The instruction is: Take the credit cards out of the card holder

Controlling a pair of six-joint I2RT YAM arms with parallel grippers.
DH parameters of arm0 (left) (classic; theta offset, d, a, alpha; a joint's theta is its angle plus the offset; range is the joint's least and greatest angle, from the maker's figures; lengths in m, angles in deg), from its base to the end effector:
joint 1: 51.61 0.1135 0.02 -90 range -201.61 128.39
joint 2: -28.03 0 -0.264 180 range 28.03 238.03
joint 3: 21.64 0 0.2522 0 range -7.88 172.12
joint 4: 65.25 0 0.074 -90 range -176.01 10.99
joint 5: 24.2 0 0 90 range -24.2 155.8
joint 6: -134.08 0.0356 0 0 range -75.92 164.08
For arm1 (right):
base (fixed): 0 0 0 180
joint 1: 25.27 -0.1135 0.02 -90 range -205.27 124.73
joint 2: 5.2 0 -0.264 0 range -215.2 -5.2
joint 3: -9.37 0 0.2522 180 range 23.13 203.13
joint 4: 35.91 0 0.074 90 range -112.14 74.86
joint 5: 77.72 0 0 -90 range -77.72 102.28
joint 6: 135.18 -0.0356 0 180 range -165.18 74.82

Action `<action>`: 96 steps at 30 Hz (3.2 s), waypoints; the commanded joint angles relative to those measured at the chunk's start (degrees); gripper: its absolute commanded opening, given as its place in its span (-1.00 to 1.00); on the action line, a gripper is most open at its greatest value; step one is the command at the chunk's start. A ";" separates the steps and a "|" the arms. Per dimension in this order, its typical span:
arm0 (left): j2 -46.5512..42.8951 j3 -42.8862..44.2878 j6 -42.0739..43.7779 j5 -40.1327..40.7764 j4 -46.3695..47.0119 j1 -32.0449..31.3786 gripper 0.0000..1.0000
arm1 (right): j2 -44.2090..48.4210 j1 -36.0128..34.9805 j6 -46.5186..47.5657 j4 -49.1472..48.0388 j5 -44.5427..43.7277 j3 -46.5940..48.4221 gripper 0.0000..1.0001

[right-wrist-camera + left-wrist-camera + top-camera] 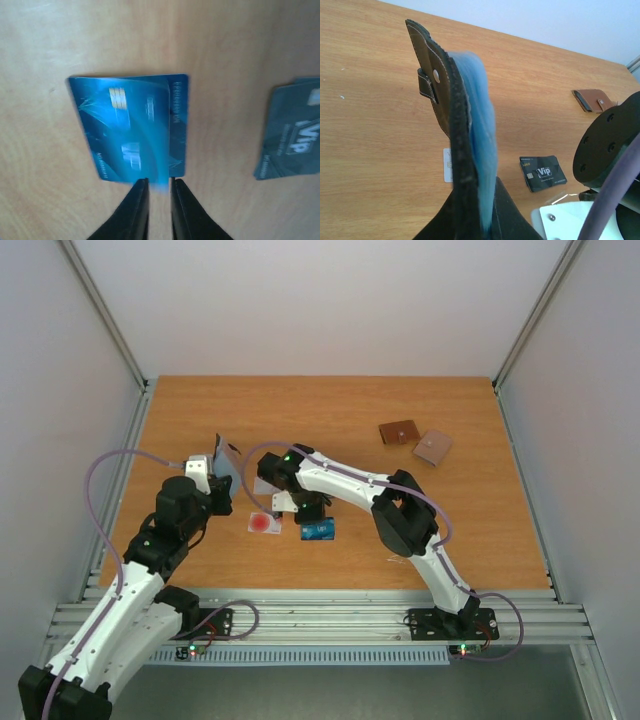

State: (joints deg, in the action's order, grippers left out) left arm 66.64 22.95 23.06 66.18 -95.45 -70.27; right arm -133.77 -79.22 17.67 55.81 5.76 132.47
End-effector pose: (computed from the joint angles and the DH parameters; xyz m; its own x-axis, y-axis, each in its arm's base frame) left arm 0.1559 -0.0524 0.2596 -0.4755 -0.2180 -0.8523 0.1539 0.9333 -0.3246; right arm 0.2516 0.3388 0.1874 0.4558 -0.8761 0.1574 -0.8899 -0.4522 0.0600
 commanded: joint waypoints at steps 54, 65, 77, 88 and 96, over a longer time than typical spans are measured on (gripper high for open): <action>13.47 5.12 13.32 -48.41 25.36 -7.36 -0.83 | 48.70 28.06 -26.74 -32.47 69.42 -31.16 -0.97; 11.49 -1.79 9.58 -12.04 19.35 -6.97 0.37 | 40.35 44.39 -37.85 -22.18 53.41 -33.89 -0.98; 8.14 -5.53 10.07 -9.10 18.41 -5.09 0.71 | 22.81 55.74 -37.72 -16.10 41.76 -32.92 -0.62; 5.66 -8.67 6.12 1.54 19.53 0.37 0.99 | 36.50 61.78 -41.82 -24.60 18.65 -32.10 0.97; 6.31 -11.55 8.33 15.02 25.83 5.29 0.99 | 61.67 61.86 -40.79 -58.16 27.21 -56.86 0.97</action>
State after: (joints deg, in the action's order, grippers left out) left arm 73.00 12.46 30.56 71.71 -76.59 -67.36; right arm -79.00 -17.02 -23.20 17.01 29.32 87.97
